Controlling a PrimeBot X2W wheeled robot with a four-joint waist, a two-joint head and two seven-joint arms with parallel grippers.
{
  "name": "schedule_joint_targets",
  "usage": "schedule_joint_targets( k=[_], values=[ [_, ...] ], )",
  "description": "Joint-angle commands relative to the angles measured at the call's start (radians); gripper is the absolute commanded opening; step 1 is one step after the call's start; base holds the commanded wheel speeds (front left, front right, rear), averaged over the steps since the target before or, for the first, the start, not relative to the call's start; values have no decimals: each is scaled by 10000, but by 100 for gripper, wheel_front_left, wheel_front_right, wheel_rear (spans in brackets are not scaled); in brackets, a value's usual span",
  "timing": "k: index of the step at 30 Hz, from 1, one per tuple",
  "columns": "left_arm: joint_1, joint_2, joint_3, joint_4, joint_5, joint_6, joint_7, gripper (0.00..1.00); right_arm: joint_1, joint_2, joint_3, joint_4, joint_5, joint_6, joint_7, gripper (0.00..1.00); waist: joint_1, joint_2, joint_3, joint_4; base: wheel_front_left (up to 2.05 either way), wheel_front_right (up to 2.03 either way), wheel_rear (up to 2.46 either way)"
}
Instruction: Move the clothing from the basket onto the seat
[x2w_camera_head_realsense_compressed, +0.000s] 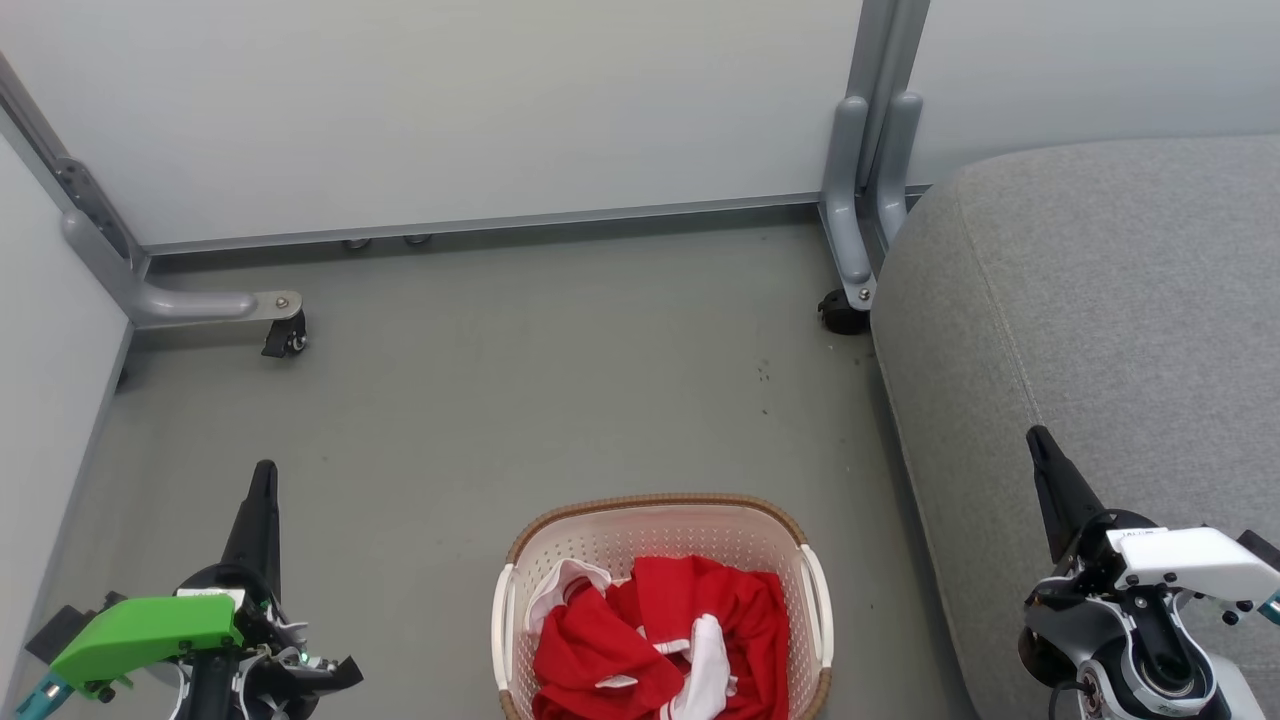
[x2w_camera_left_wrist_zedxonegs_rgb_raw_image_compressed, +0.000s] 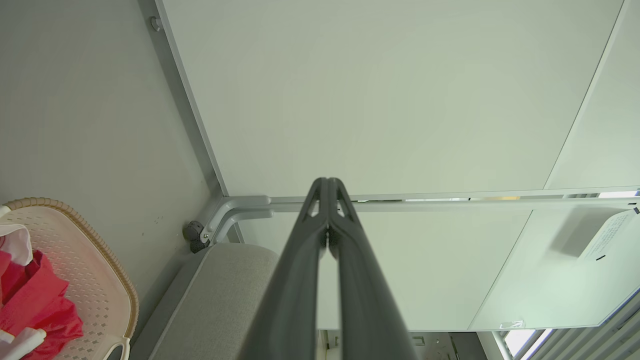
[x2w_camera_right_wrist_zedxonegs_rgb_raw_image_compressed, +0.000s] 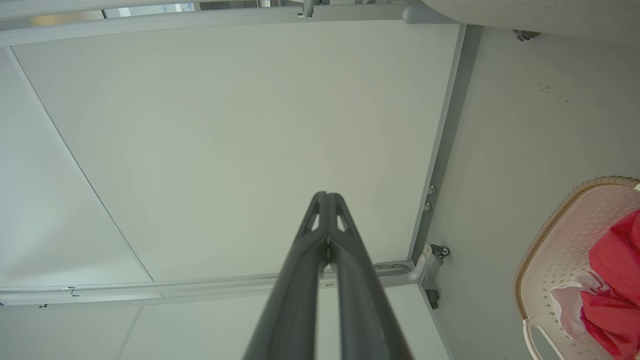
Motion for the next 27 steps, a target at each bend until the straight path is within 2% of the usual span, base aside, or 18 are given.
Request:
schedule_joint_targets(
  k=[1,27],
  values=[
    [-161,11,4,3,55,-47,29,0,-82,-16,5,18,-51,4,16,0,0,-1,0,0,0,0,0],
    [-161,11,3,3,55,-47,29,0,-83,-16,5,18,-51,4,16,0,0,-1,0,0,0,0,0]
  ],
)
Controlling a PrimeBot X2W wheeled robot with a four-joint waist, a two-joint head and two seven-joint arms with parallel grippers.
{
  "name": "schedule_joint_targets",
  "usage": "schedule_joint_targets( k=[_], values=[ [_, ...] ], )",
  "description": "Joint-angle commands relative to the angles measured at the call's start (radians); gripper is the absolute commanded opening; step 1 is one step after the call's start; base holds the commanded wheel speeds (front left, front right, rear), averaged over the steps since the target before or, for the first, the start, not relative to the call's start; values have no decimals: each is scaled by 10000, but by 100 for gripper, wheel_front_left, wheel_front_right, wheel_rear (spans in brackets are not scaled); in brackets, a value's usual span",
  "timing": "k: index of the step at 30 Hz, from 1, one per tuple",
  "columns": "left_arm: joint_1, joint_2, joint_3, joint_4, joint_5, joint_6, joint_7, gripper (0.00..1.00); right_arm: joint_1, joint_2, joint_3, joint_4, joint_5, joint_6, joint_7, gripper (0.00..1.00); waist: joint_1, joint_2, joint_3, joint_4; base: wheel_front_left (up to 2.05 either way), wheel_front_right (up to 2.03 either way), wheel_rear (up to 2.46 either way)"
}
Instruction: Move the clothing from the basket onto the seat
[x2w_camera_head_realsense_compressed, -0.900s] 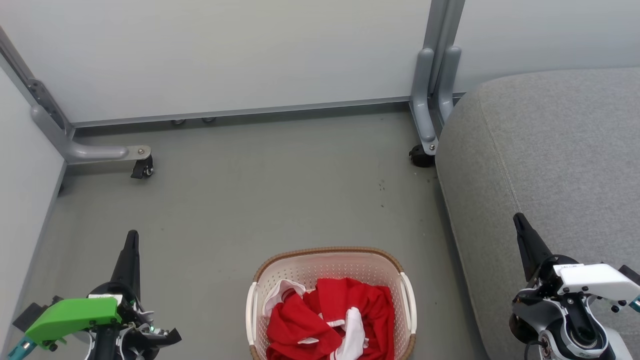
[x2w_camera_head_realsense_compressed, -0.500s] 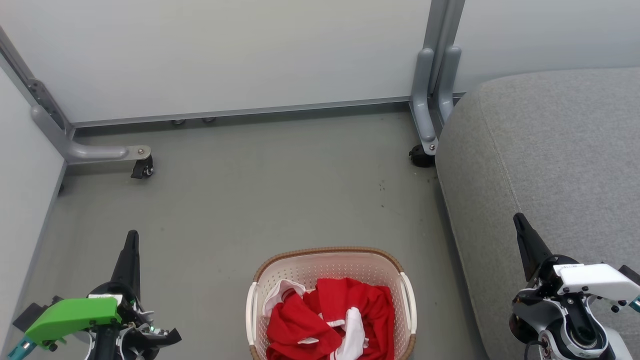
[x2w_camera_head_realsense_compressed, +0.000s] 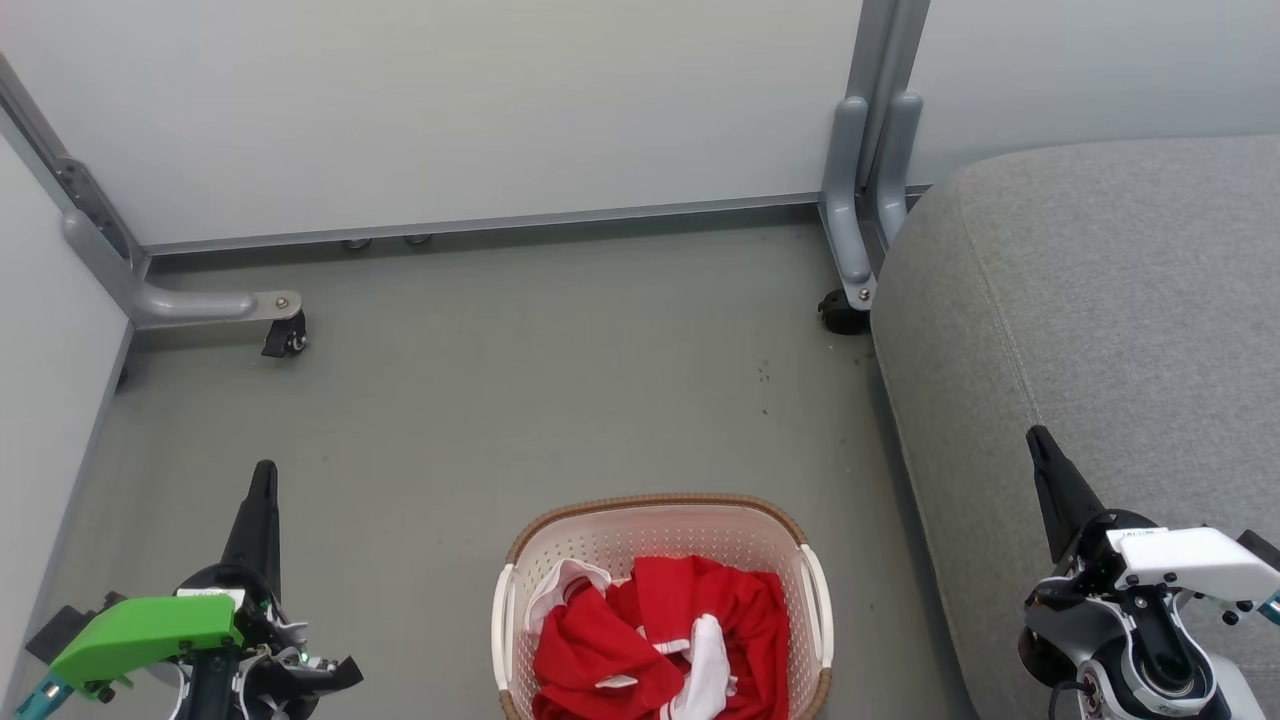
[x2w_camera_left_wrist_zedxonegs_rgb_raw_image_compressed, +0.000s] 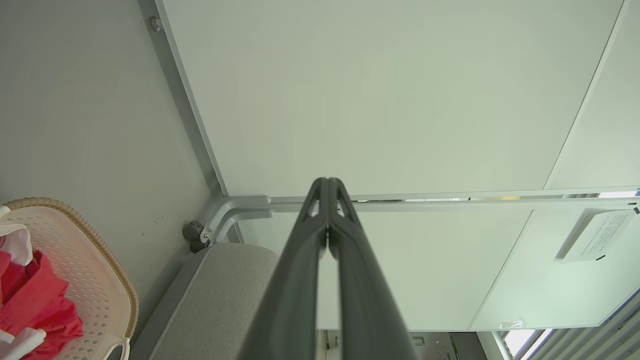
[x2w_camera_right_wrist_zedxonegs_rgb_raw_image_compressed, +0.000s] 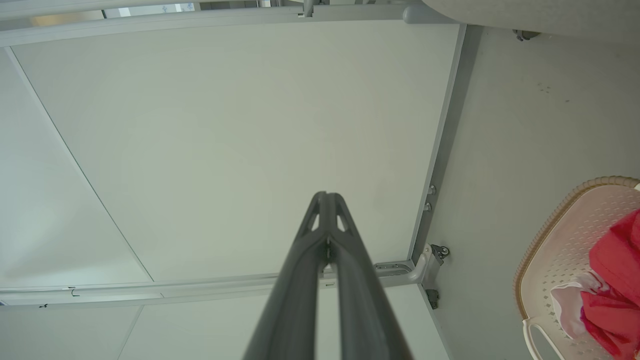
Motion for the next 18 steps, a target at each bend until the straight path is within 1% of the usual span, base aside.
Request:
schedule_joint_targets(
  k=[1,11,12,16,18],
  values=[
    [-161,11,3,3,55,-47,29,0,-83,-16,5,18,-51,4,16,0,0,0,0,0,0,0,0],
    [-161,11,3,3,55,-47,29,0,-83,-16,5,18,-51,4,16,0,0,0,0,0,0,0,0],
    [0,-2,0,2,0,0,0,100,0,0,0,4,0,0,0,100,0,0,0,0,0,0,0],
    [233,-72,-36,309,1,2,-15,100,231,84,29,294,5,-2,-13,100,0,0,1,0,0,0,0],
    [242,-70,-132,240,33,1,-105,100,255,81,104,226,0,-2,-101,100,0,0,3,1,0,0,0]
  ],
)
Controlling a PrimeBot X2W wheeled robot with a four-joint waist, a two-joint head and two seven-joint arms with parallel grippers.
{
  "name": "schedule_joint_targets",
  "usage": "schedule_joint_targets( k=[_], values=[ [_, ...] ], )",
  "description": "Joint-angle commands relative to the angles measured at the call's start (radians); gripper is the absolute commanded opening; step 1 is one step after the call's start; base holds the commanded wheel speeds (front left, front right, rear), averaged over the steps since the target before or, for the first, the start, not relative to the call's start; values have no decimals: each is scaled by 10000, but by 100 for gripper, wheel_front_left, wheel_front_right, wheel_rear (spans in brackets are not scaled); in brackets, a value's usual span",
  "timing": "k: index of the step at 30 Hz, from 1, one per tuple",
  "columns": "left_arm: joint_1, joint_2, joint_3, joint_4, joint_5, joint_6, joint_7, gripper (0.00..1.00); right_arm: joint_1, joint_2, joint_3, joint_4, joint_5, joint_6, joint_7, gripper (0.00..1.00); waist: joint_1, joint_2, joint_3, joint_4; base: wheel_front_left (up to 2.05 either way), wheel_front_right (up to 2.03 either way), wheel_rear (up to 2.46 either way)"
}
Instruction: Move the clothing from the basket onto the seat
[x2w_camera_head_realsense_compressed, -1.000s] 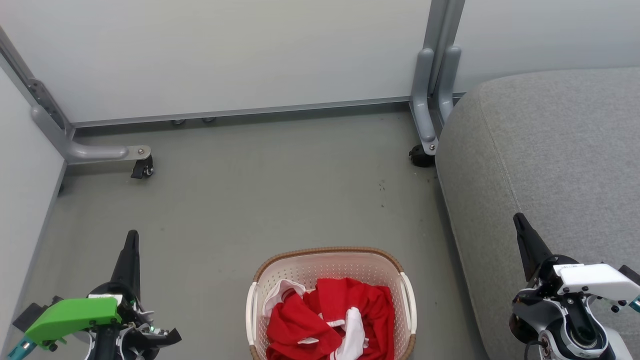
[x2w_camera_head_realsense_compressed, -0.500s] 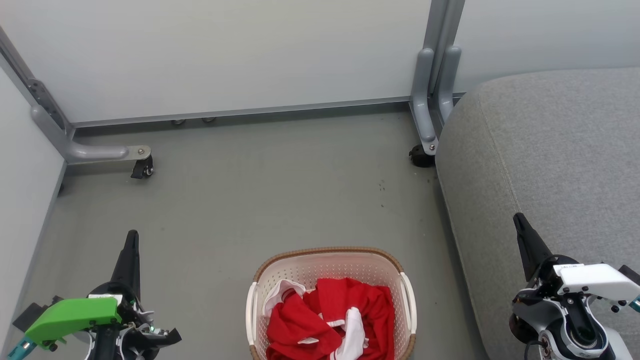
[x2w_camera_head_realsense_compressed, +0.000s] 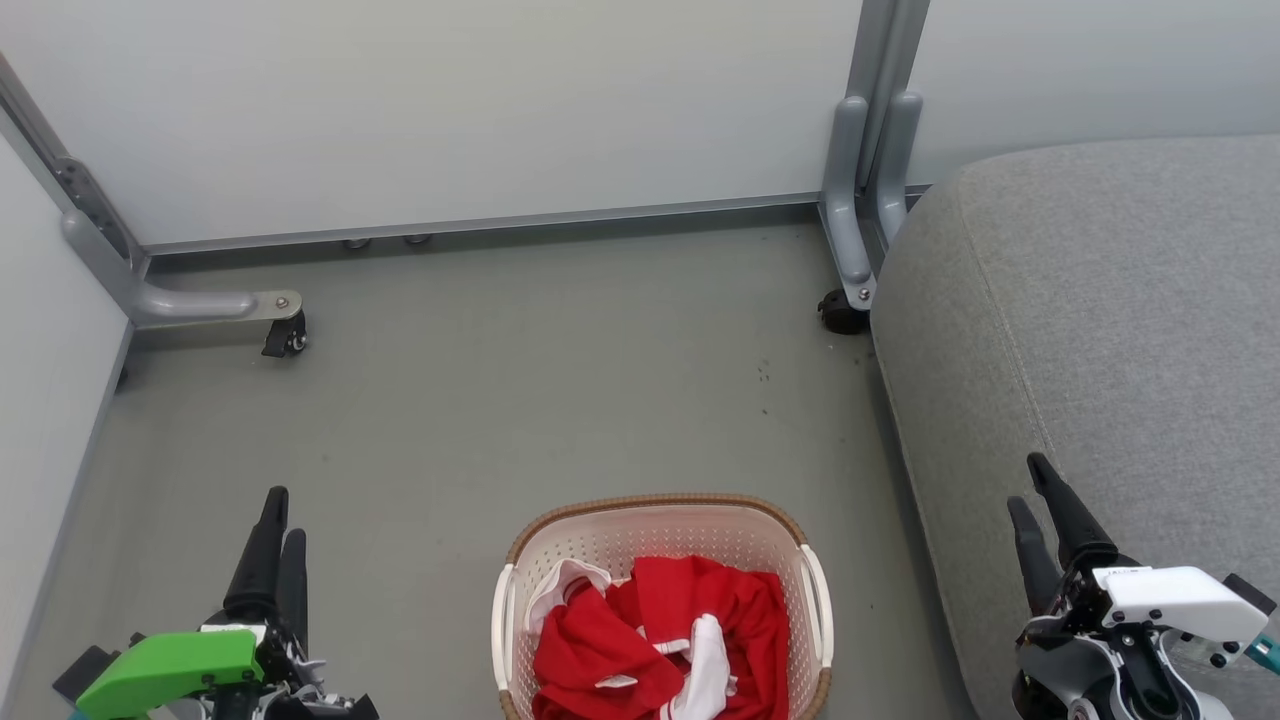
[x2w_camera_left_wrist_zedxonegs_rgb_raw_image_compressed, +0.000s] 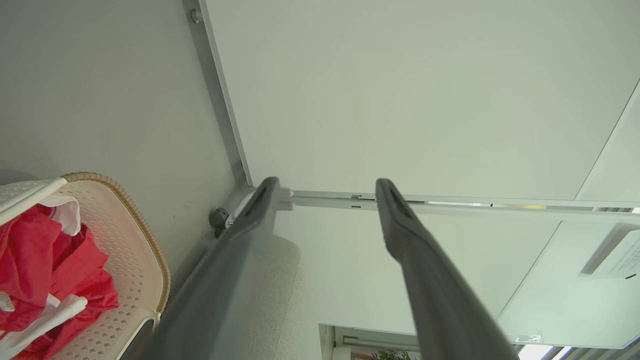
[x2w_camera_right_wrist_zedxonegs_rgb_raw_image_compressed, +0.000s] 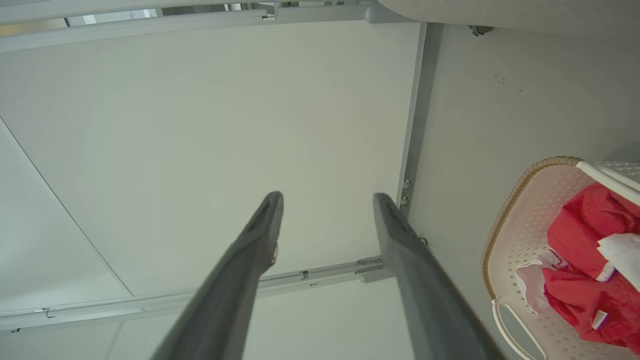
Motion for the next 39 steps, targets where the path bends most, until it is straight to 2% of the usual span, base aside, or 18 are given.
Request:
schedule_joint_targets(
  k=[1,5,9,22,39],
  values=[
    [-154,26,-93,-247,63,-3,-128,100,-144,-30,85,-223,-20,2,-113,100,0,-1,3,2,0,0,0],
    [-149,72,-291,-348,361,-4,-348,100,-108,-71,259,-314,-289,2,-336,100,0,-1,10,10,0,0,0],
    [-131,64,-251,-493,1019,-5,-541,100,-97,-123,372,-378,-1078,3,-532,100,0,-1,18,19,0,0,0],
    [-20,50,-463,-1218,4497,128,-1113,100,67,-67,591,-867,-4444,4,-1106,100,0,-1,38,64,0,0,0],
    [176,69,-1225,-1644,7575,356,-1749,100,319,-80,1137,-1260,-7040,5,-1740,100,0,-1,19,139,0,0,0]
  ],
)
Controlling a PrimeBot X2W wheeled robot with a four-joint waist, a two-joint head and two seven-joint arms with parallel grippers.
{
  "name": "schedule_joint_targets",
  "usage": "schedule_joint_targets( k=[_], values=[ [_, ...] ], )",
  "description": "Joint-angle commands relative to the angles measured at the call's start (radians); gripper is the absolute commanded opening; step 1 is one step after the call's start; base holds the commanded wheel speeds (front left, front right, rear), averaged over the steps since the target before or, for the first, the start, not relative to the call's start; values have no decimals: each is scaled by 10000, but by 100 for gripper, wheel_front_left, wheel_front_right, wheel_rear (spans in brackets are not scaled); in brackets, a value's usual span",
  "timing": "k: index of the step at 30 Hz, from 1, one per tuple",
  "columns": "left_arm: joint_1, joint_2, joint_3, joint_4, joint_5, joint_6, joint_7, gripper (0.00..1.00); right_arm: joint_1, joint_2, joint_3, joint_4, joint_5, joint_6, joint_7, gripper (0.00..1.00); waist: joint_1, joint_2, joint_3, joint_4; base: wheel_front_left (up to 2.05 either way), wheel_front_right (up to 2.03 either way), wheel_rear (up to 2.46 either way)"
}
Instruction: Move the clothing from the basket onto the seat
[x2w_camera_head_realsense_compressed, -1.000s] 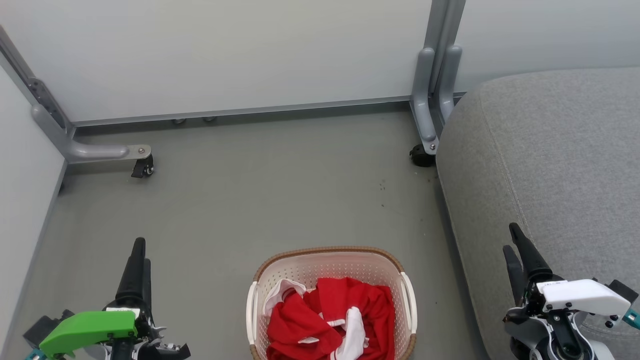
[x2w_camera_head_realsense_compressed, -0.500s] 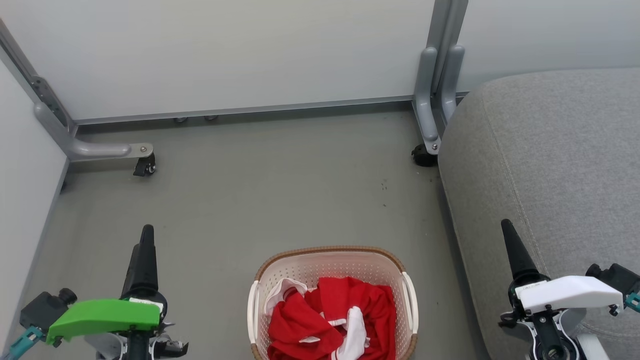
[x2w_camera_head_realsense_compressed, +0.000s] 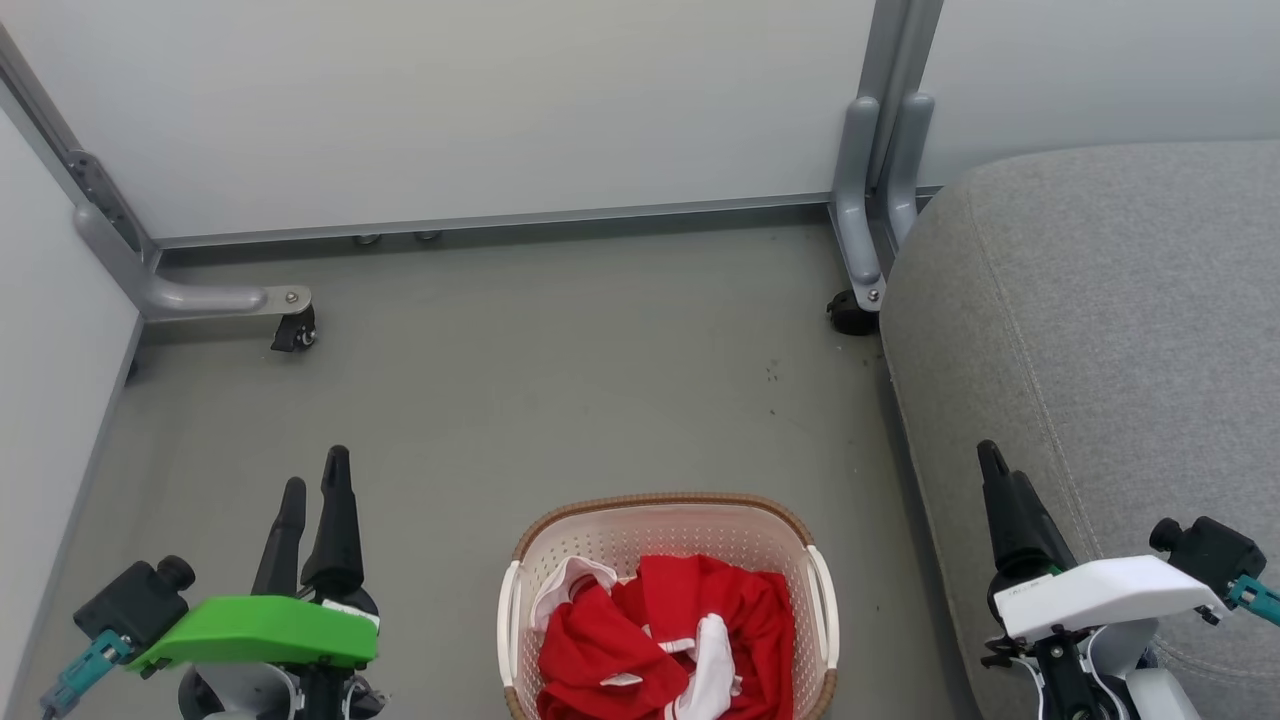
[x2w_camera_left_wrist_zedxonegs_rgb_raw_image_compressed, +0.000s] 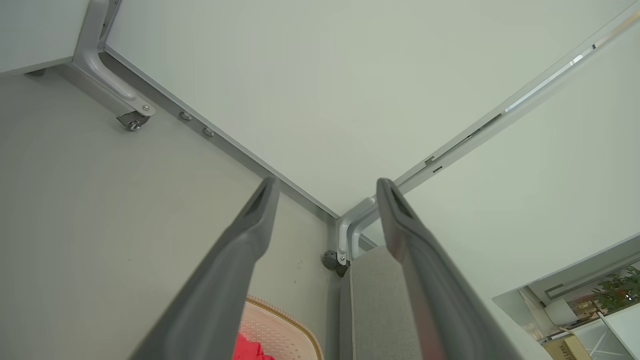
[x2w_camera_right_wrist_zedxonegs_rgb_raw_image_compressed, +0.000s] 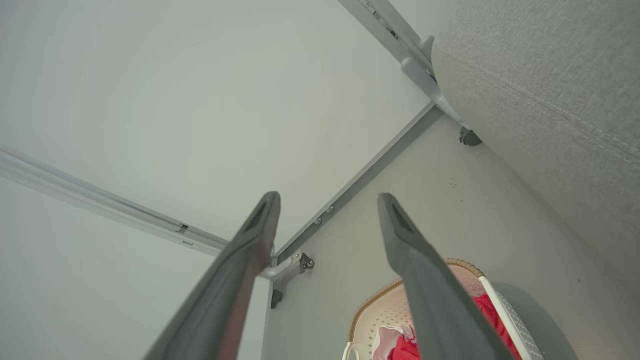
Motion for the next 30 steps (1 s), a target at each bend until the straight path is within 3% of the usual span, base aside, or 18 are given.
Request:
schedule_joint_targets(
  k=[1,30],
  values=[
    [-33,58,-76,-202,408,43,-114,100,-48,-48,38,-183,-421,5,-115,100,0,0,4,0,0,0,0],
    [130,93,-808,-644,3976,180,-974,100,200,-75,443,-743,-3654,6,-977,100,0,0,6,78,0,0,0]
  ],
)
